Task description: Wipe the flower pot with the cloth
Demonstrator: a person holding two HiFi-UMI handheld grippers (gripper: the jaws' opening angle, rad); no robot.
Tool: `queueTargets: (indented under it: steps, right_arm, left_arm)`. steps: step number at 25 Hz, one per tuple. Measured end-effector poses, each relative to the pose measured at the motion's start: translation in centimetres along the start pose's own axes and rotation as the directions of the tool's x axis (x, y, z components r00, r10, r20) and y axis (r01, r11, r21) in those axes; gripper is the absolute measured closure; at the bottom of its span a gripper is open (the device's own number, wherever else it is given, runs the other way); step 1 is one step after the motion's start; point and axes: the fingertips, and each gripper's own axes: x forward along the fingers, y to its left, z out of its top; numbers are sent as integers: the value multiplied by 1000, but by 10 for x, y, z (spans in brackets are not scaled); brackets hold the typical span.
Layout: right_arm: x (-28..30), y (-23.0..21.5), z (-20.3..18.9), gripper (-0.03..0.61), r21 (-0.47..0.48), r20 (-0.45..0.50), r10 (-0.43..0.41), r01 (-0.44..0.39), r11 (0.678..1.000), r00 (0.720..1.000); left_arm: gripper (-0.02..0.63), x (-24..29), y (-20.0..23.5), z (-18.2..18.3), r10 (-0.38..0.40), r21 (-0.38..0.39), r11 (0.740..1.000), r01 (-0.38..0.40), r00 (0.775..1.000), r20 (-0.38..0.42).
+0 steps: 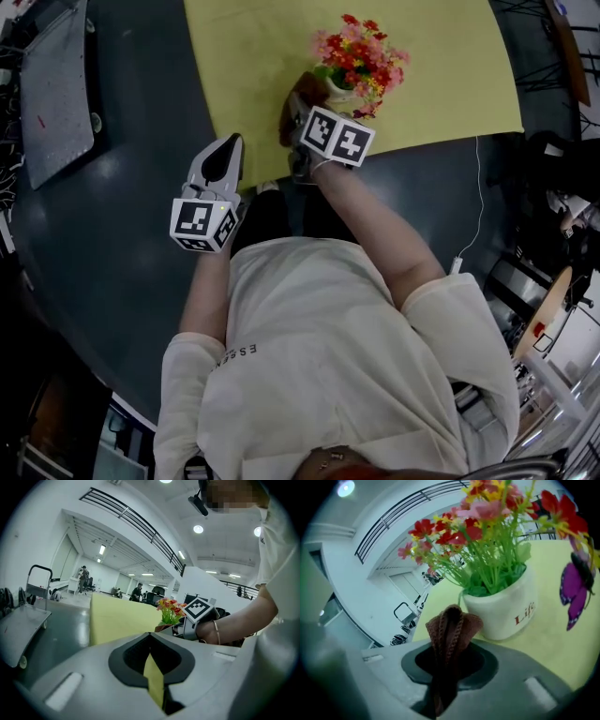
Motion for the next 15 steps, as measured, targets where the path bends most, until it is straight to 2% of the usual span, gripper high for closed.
queueTargets:
  steps: [7, 15]
  right_arm:
    - [-20, -24, 0, 521, 23, 20, -3, 3, 1000, 1000]
    - [-57, -60, -9, 520, -21, -16, -12, 11, 1000, 1000]
  left_arm:
    - [594, 18, -23, 11, -109, 16, 994, 109, 992, 63]
    - [565, 48, -54, 11, -209, 50, 977, 207, 977, 39]
